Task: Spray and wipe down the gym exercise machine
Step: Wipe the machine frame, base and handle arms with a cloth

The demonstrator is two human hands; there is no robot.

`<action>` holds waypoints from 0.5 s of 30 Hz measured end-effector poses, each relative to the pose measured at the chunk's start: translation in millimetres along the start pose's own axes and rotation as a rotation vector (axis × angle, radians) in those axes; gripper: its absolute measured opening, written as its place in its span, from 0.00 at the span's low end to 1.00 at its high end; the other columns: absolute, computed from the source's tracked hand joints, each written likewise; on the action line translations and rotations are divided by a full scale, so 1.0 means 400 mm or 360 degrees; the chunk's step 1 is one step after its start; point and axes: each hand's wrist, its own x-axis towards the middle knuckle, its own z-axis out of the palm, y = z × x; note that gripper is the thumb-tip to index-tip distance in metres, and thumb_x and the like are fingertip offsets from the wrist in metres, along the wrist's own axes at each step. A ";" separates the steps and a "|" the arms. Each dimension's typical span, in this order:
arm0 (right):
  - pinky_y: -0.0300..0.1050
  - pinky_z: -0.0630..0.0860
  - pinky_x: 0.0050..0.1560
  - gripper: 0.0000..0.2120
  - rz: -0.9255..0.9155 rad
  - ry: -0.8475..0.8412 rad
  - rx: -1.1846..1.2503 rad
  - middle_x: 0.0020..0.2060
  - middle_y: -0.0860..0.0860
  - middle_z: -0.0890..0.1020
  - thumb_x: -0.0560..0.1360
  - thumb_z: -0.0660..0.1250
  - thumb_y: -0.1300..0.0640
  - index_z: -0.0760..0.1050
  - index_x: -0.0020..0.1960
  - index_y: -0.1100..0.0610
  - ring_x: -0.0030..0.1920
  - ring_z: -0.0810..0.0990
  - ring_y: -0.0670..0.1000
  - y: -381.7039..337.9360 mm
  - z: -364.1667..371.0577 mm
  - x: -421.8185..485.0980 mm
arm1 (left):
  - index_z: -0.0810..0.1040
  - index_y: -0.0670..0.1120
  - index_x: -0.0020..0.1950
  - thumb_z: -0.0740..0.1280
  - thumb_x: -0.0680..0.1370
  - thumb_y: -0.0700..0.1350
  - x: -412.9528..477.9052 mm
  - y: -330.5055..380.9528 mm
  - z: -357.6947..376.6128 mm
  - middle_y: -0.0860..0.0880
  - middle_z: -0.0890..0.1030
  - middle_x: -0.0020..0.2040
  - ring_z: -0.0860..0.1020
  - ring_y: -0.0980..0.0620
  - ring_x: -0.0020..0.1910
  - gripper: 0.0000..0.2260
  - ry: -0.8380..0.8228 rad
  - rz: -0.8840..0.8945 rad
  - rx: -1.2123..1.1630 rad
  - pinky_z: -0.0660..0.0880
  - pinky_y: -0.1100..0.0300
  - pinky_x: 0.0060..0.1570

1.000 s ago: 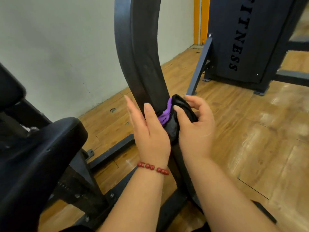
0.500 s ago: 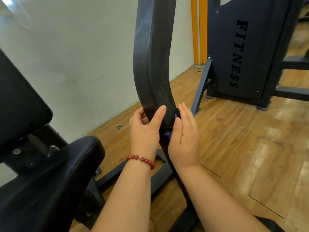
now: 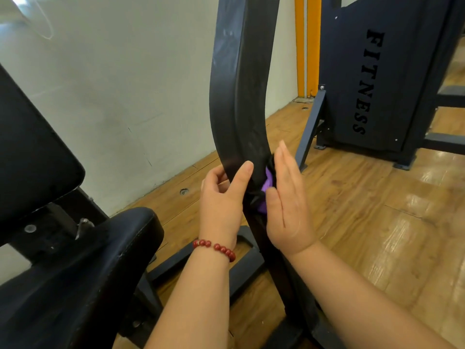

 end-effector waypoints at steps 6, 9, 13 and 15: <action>0.48 0.52 0.78 0.25 -0.0093 0.0115 -0.0028 0.77 0.58 0.55 0.83 0.48 0.56 0.51 0.77 0.65 0.79 0.53 0.55 -0.073 0.004 0.127 | 0.72 0.53 0.65 0.62 0.60 0.76 0.019 0.026 0.002 0.53 0.80 0.54 0.79 0.61 0.51 0.40 0.0091 0.0056 0.0007 0.79 0.58 0.51; 0.50 0.52 0.78 0.24 -0.0254 0.0103 -0.0033 0.76 0.63 0.58 0.83 0.50 0.59 0.55 0.76 0.69 0.78 0.54 0.59 -0.088 -0.002 0.209 | 0.71 0.53 0.69 0.61 0.57 0.78 0.031 0.058 0.004 0.53 0.78 0.63 0.76 0.55 0.62 0.46 0.0120 0.0062 -0.0107 0.74 0.54 0.62; 0.51 0.50 0.78 0.25 -0.0251 0.0017 -0.0118 0.78 0.58 0.52 0.84 0.48 0.54 0.50 0.77 0.65 0.79 0.51 0.57 -0.042 -0.005 0.098 | 0.72 0.54 0.69 0.59 0.62 0.77 0.027 0.077 0.005 0.56 0.77 0.65 0.73 0.60 0.63 0.42 0.0069 0.0079 -0.0166 0.71 0.64 0.57; 0.49 0.48 0.78 0.27 -0.0225 -0.0039 -0.0173 0.78 0.56 0.50 0.84 0.47 0.50 0.50 0.77 0.64 0.79 0.49 0.58 -0.034 -0.006 0.068 | 0.72 0.55 0.68 0.58 0.64 0.75 0.025 0.073 0.004 0.60 0.76 0.63 0.73 0.67 0.59 0.39 0.0060 0.0076 -0.0184 0.69 0.69 0.52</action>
